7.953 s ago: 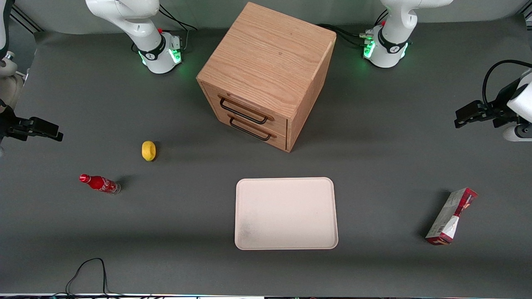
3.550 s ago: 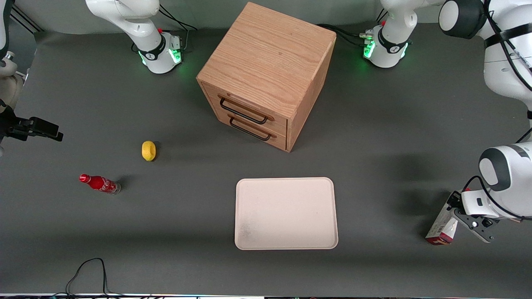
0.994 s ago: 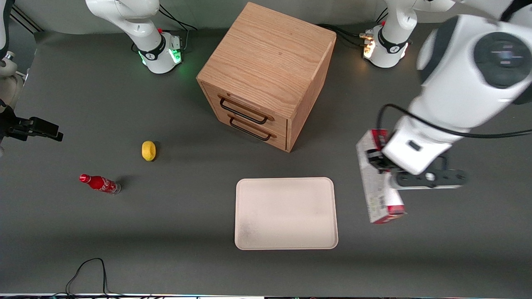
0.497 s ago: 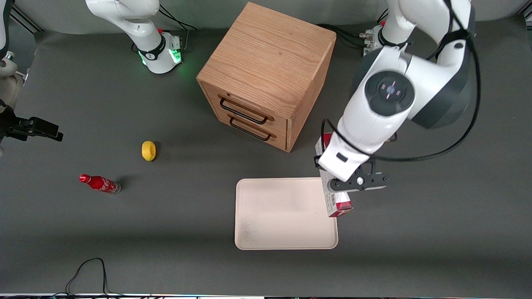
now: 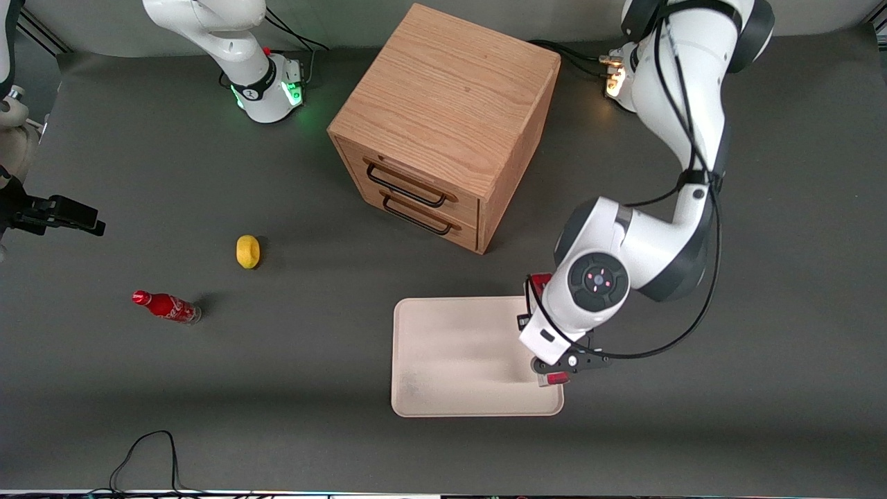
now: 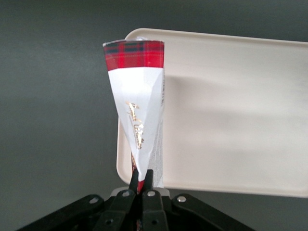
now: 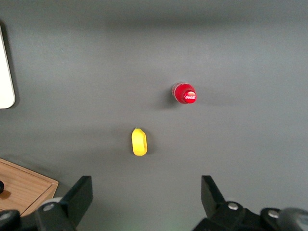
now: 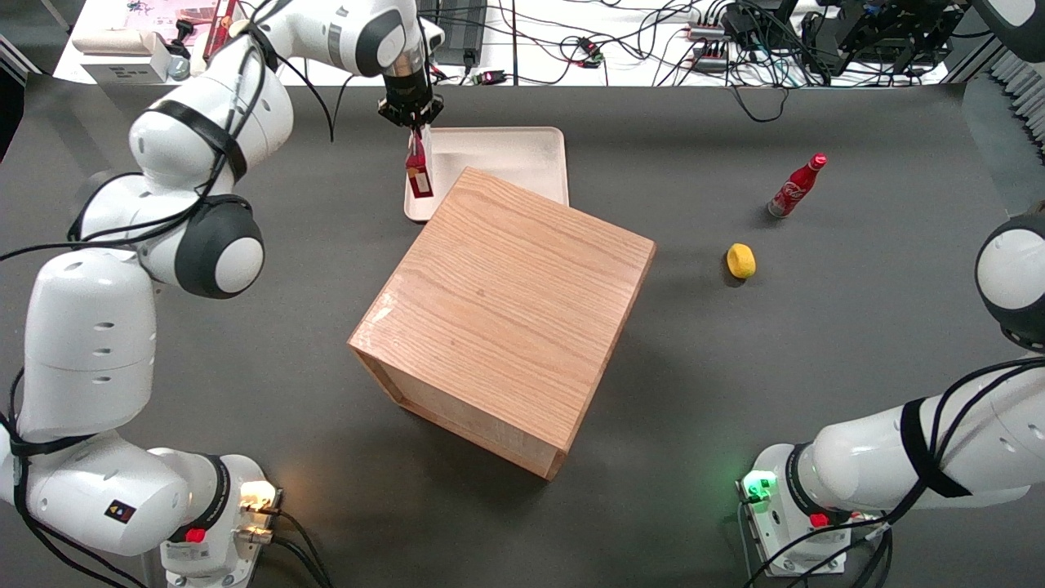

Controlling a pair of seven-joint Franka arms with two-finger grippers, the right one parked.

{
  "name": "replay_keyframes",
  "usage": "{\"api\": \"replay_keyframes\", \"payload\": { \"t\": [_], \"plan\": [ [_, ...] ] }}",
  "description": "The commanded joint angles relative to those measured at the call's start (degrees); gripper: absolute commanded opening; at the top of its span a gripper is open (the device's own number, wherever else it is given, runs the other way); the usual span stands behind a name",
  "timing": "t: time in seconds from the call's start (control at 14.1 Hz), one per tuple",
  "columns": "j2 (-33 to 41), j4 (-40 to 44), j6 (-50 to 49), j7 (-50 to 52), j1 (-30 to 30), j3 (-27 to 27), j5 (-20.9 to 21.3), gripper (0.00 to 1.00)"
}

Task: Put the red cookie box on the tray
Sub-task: 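Carry the held cookie box over the white tray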

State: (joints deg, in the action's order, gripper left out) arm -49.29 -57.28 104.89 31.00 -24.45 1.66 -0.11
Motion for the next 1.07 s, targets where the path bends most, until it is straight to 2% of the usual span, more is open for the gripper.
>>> {"api": "replay_keyframes", "payload": {
  "t": [0.0,0.28,0.64,0.71,0.78,0.85,0.99],
  "plan": [
    [-2.5,0.7,1.7,-3.0,0.7,-0.1,-0.3,0.0],
    [-4.8,-0.6,5.9,-2.8,0.5,-0.1,-0.3,0.0],
    [-4.9,-1.2,6.2,-3.4,0.5,-0.1,-0.2,0.0],
    [-4.9,-1.2,6.4,-4.0,0.5,-0.1,-0.2,0.16],
    [-4.9,-1.5,7.3,-4.0,0.5,-0.1,-0.2,0.79],
    [-4.8,-2.0,8.6,-3.1,0.5,-0.1,-0.2,1.0],
    [-4.3,-2.0,8.8,-3.1,0.4,-0.2,-0.2,1.0]
  ]
}}
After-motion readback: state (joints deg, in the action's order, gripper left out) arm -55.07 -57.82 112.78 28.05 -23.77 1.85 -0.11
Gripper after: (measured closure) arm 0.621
